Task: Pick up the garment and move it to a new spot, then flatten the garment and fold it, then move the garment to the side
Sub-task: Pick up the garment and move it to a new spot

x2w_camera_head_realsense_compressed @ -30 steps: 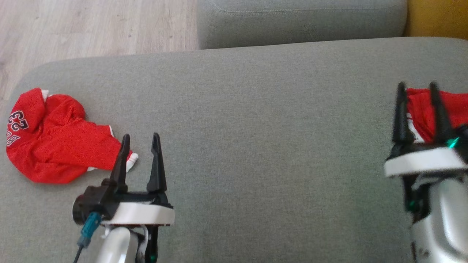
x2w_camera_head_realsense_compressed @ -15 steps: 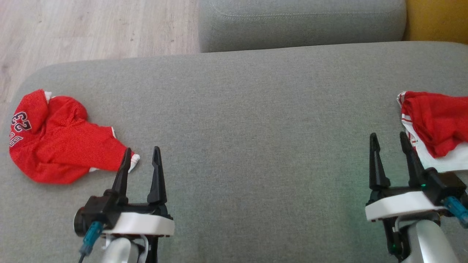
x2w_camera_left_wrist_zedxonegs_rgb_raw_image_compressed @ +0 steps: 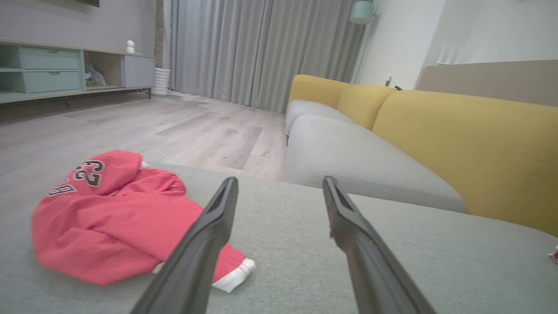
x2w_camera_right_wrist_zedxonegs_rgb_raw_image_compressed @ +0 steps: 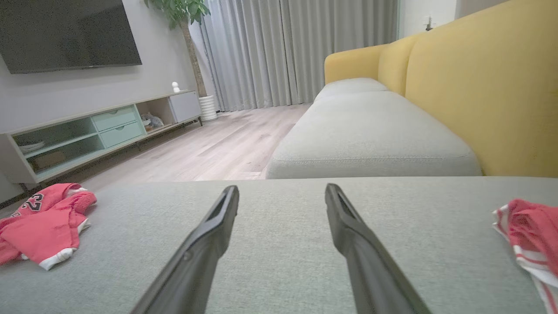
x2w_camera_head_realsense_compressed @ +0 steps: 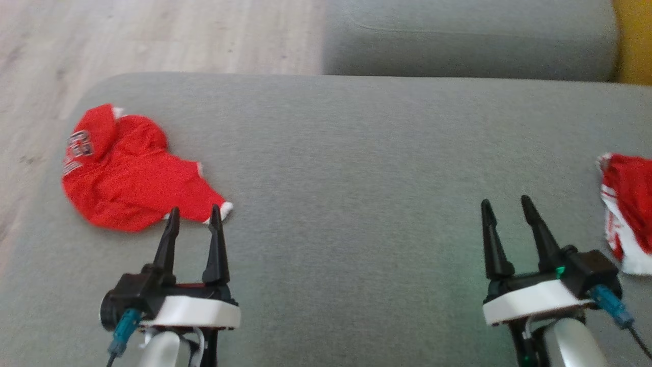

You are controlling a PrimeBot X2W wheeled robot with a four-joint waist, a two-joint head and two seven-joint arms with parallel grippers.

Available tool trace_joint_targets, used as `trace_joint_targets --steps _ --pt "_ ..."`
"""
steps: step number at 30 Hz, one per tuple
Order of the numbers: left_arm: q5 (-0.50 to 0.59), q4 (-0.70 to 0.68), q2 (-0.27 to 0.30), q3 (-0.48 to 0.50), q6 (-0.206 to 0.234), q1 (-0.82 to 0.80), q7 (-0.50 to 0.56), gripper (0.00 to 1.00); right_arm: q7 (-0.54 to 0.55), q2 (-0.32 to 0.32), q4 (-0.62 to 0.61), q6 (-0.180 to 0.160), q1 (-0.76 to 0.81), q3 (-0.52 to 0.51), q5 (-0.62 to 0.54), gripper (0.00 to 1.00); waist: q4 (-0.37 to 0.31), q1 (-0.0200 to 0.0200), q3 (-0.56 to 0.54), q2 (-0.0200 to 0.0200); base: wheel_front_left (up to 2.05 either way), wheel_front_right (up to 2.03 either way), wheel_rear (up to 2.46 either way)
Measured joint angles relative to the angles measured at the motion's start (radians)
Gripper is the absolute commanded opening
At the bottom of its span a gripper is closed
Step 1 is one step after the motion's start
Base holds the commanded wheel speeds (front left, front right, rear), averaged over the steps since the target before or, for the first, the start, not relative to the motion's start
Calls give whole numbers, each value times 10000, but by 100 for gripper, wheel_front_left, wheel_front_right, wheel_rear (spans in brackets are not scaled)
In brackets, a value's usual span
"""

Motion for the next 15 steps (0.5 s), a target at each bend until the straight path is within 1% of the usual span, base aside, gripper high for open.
trace_joint_targets --steps 5,15 --pt "86 136 4 236 -6 57 0 100 0 8 6 0 214 445 307 100 720 0 -187 0 0 0 0" --pt "94 127 8 451 -2 308 0 100 0 8 -8 0 245 677 360 100 2041 -1 -449 0 0 0 0"
